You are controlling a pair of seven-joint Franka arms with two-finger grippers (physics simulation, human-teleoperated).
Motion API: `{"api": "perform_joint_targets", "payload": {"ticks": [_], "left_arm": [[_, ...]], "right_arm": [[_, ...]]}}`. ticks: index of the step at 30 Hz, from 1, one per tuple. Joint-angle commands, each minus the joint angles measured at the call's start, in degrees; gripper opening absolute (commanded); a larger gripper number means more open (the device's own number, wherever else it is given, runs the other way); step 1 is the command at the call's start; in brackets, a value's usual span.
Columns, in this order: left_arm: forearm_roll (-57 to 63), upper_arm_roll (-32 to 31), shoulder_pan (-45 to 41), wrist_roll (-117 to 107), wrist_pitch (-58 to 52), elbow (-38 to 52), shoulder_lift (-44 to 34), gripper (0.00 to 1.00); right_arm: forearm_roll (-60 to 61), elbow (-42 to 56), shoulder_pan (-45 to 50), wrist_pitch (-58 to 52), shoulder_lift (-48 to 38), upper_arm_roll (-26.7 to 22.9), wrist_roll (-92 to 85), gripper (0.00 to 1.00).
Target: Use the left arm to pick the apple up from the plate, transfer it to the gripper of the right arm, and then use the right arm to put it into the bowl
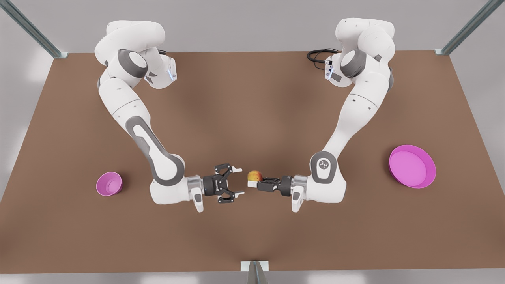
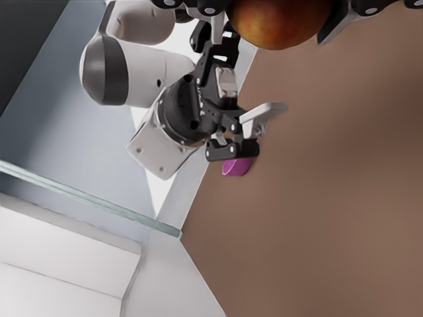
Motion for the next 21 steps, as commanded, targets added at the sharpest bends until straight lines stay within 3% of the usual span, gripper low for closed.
{"api": "perform_joint_targets", "payload": {"ticks": [1, 19, 20, 21], "left_arm": [[-0.1, 0.0, -0.2, 1.4, 0.1, 0.1, -0.1, 0.72], [-0.1, 0.0, -0.6, 1.5, 0.9, 0.1, 0.0, 0.72], [-0.1, 0.0, -0.6, 1.5, 0.9, 0.1, 0.0, 0.72], [-0.1, 0.0, -0.6, 1.5, 0.9, 0.1, 0.1, 0.72]], "right_arm": [[0.2, 0.2, 0.3, 1.9, 0.3, 0.8, -18.2, 1.0], [1.6, 0.8, 3.5, 10.0, 1.3, 3.8, -17.3, 0.99], [1.6, 0.8, 3.5, 10.0, 1.3, 3.8, -17.3, 0.93], [1.6, 0.8, 3.5, 10.0, 1.2, 3.8, -17.3, 0.71]]}}
